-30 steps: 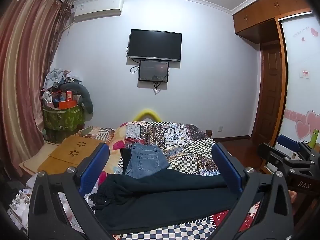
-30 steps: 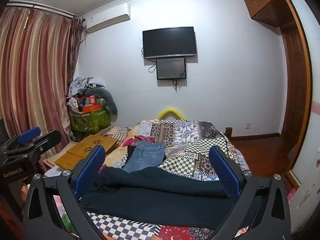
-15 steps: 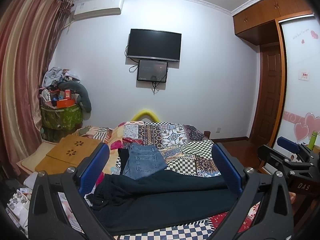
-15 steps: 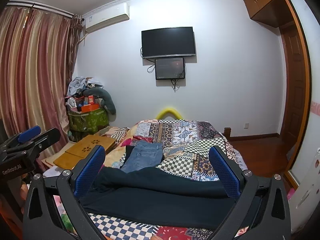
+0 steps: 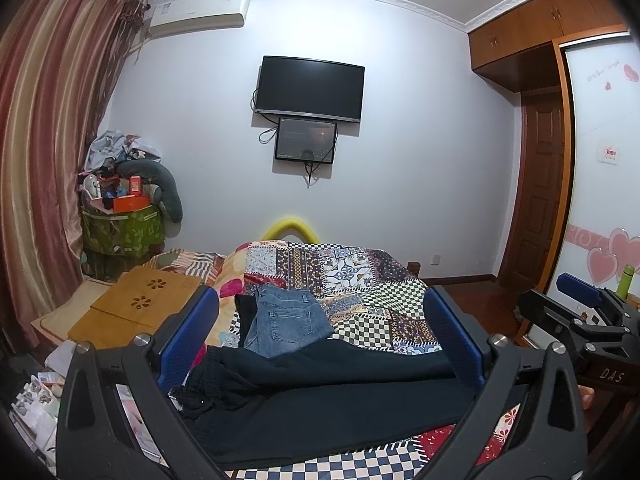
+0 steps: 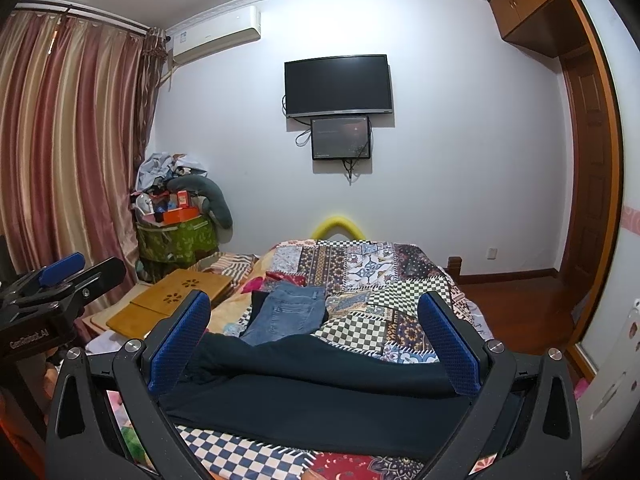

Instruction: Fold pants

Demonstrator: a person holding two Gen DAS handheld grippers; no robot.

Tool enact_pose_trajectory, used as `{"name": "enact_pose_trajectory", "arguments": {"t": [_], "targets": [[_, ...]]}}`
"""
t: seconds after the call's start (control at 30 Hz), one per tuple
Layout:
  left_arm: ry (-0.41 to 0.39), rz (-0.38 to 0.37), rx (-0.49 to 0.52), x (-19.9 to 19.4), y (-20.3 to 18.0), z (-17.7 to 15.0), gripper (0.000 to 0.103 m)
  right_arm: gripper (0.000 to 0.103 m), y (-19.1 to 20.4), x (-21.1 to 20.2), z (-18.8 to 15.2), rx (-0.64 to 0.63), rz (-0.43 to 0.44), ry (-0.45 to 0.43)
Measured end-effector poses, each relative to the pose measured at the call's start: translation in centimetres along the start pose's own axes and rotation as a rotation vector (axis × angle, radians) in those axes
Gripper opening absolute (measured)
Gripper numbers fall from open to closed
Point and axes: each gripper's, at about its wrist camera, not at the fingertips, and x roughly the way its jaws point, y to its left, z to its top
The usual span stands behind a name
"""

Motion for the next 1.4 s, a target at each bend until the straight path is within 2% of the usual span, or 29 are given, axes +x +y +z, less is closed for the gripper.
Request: {"name": "enact_pose_trajectory", "arguments": {"t": [1.07,1.4], "targets": [[-0.001,0.026,0.003,0.0,0.2,0.0,0.103,0.103,-0.3,0.2,0.0,0.012,0.02,0.006],[0.024,0.042,-0.001,2.3,0.8,-0.3,0.103,0.103,-0.6,2.0,-0.6,0.014,0.02,0.036]]}}
